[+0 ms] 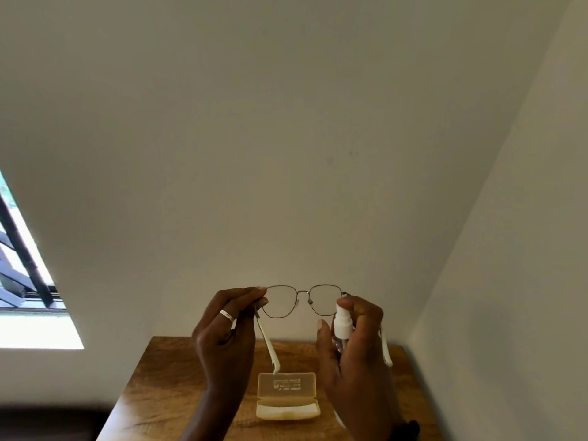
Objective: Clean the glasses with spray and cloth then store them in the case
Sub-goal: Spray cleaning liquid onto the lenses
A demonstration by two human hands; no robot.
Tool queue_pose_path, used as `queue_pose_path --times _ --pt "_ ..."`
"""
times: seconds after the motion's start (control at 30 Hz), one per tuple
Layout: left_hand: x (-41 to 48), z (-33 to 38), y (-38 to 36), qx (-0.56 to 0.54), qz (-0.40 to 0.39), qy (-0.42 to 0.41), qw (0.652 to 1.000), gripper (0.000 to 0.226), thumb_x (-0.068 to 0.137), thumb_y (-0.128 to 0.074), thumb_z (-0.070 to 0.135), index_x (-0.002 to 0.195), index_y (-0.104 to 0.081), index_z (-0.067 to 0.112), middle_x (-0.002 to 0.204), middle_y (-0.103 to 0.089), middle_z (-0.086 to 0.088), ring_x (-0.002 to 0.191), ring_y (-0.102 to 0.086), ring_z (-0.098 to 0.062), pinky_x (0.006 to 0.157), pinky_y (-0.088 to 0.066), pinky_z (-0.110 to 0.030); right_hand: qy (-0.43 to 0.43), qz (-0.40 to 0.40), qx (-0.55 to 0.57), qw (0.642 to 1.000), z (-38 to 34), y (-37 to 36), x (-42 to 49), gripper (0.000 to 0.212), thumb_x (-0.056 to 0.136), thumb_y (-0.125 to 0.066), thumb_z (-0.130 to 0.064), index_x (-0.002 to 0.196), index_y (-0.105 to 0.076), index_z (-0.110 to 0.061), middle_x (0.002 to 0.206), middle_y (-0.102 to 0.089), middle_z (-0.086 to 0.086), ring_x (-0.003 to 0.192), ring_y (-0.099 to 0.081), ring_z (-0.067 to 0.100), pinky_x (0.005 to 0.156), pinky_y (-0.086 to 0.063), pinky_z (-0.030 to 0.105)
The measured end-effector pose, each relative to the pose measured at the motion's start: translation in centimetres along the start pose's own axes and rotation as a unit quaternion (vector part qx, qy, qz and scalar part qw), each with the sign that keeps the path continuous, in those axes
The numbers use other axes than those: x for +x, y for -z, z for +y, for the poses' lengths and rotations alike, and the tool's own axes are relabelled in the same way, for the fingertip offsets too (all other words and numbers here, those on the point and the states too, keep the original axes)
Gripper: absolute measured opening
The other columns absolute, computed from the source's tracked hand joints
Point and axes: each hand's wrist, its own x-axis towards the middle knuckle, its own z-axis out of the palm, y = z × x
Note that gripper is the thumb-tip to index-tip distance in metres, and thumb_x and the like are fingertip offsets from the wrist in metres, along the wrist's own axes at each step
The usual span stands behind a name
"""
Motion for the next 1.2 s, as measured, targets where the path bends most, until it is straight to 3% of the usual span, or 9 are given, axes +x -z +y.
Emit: queue_pose_path --times 0.23,0.37,0.5,0.63,0.77,0.87,1.03,1.2 --pt "-0.1 0.1 0.1 0.002 -0.001 0.002 1.000 0.038 0.071 -0.072 -0.026 0.096 -0.073 0.002 0.095 -0.072 -0.005 0.091 -0.071 -0.013 0.077 -0.057 -0.020 0.016 0.002 0.001 1.000 -0.1 0.1 0.0 0.041 0.087 -0.062 -0.032 0.116 -0.033 -0.028 0.095 -0.059 -0.002 0.063 -0.060 0.012 0.056 -0.051 0.006" --pt "-0.1 0.0 0.1 0.005 -0.001 0.008 1.000 0.037 0.071 -0.072 -0.027 0.095 -0.073 0.001 0.094 -0.072 -0.007 0.091 -0.071 -0.013 0.077 -0.057 -0.019 0.023 -0.016 0.022 0.999 -0.4 0.2 -0.2 0.048 0.085 -0.064 -0.034 0.122 -0.034 -0.027 0.101 -0.053 -0.012 0.068 -0.060 0.004 0.060 -0.045 -0.002" --pt "-0.1 -0.1 0.3 0.012 -0.002 0.014 1.000 0.036 0.072 -0.071 -0.027 0.096 -0.073 0.000 0.094 -0.072 -0.008 0.090 -0.071 -0.012 0.076 -0.057 -0.018 0.019 -0.040 0.063 0.997 -0.5 -0.1 -0.6 0.049 0.085 -0.062 -0.035 0.124 -0.032 -0.031 0.093 -0.057 -0.011 0.064 -0.061 0.006 0.058 -0.048 0.002" --pt "-0.1 -0.3 0.7 0.022 0.004 0.017 1.000 0.033 0.072 -0.071 -0.027 0.095 -0.075 -0.003 0.093 -0.072 -0.008 0.090 -0.071 -0.012 0.076 -0.056 -0.017 0.024 -0.059 0.078 0.995 -0.5 -0.6 -1.1 0.061 0.078 -0.068 -0.023 0.125 -0.030 -0.033 0.096 -0.053 -0.024 0.080 -0.063 0.007 0.062 -0.053 0.008" --pt "0.0 -0.7 1.5 0.036 0.011 0.022 0.999 0.030 0.073 -0.071 -0.028 0.093 -0.075 -0.006 0.092 -0.071 -0.010 0.090 -0.071 -0.012 0.077 -0.055 -0.016 0.016 -0.110 0.123 0.986 -0.6 -1.5 -2.0 0.061 0.078 -0.058 -0.032 0.129 -0.024 -0.040 0.114 -0.047 -0.037 0.097 -0.059 0.001 0.072 -0.049 0.005" --pt "0.4 -0.9 2.5 0.053 0.021 0.024 0.998 0.028 0.073 -0.071 -0.028 0.093 -0.075 -0.008 0.091 -0.071 -0.014 0.090 -0.070 -0.011 0.077 -0.054 -0.014 -0.022 -0.169 0.166 0.971 -0.1 -3.7 -3.1 0.063 0.079 -0.060 -0.020 0.124 -0.025 -0.047 0.115 -0.046 -0.034 0.104 -0.056 0.002 0.079 -0.047 0.006" --pt "1.1 -1.7 4.7 0.065 0.036 0.024 0.997 0.029 0.073 -0.070 -0.030 0.093 -0.074 -0.011 0.091 -0.070 -0.015 0.089 -0.071 -0.011 0.077 -0.056 -0.016 -0.112 -0.255 0.222 0.934 1.7 -8.9 -5.7 0.030 0.094 -0.051 -0.031 0.115 -0.039 -0.049 0.098 -0.056 -0.014 0.090 -0.059 0.014 0.079 -0.053 0.024" --pt "1.3 -2.8 6.9 0.066 0.051 0.029 0.996 0.030 0.074 -0.067 -0.032 0.096 -0.073 -0.012 0.091 -0.069 -0.019 0.088 -0.072 -0.020 0.077 -0.058 -0.022 -0.176 -0.332 0.267 0.888 2.6 -14.7 -7.3 0.022 0.097 -0.053 -0.028 0.115 -0.046 -0.039 0.100 -0.061 -0.012 0.101 -0.059 0.006 0.088 -0.045 0.021"
